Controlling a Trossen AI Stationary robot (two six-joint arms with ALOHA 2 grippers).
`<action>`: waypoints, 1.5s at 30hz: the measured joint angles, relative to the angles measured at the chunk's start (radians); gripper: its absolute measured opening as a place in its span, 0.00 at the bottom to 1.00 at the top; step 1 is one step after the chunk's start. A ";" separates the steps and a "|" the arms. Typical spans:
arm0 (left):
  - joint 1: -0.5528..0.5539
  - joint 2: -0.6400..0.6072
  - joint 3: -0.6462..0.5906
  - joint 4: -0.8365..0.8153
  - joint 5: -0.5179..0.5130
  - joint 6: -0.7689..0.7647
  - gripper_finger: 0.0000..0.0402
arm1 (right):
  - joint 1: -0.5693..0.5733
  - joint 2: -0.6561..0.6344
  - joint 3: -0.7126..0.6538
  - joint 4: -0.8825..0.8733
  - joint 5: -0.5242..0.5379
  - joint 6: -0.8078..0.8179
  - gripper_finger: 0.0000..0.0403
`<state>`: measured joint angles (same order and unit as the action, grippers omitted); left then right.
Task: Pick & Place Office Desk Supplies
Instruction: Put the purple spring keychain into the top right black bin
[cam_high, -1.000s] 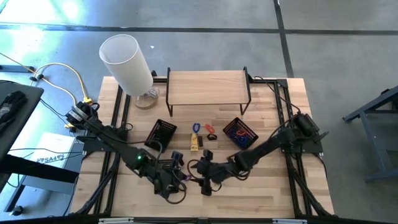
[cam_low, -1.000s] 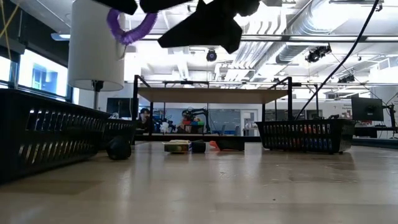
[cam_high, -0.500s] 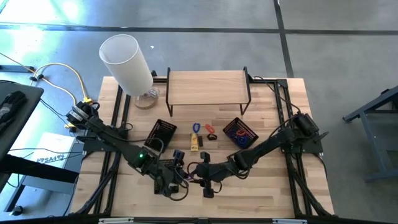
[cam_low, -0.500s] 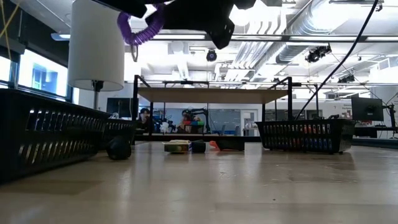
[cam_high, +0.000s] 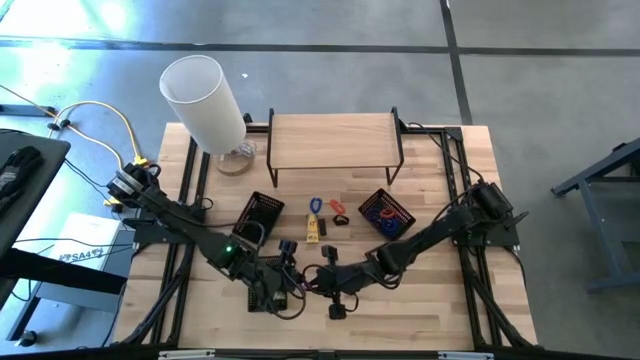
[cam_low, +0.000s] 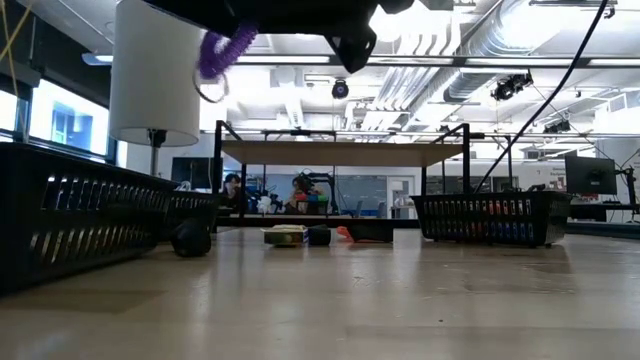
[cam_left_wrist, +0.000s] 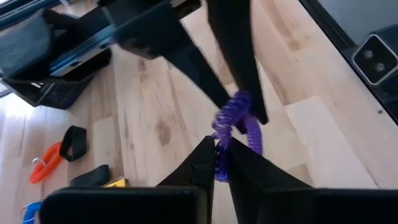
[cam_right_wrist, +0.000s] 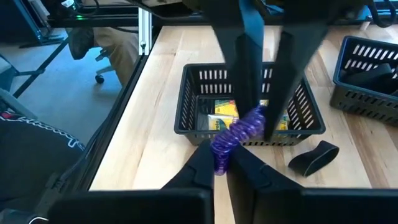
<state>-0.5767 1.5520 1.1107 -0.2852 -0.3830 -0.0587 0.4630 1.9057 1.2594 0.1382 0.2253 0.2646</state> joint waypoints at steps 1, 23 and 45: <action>0.000 0.000 0.000 0.001 -0.003 -0.002 0.09 | 0.001 0.000 0.000 0.000 0.000 0.000 0.02; -0.017 0.000 0.000 0.008 -0.006 -0.070 0.43 | 0.083 -0.156 0.000 -0.974 0.325 0.709 0.01; -0.079 -0.001 0.000 0.007 -0.006 -0.065 0.43 | -0.225 -0.234 0.000 -1.289 0.276 0.803 0.01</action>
<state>-0.6558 1.5513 1.1107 -0.2782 -0.3889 -0.1242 0.2383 1.6716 1.2591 -1.1509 0.5015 1.0676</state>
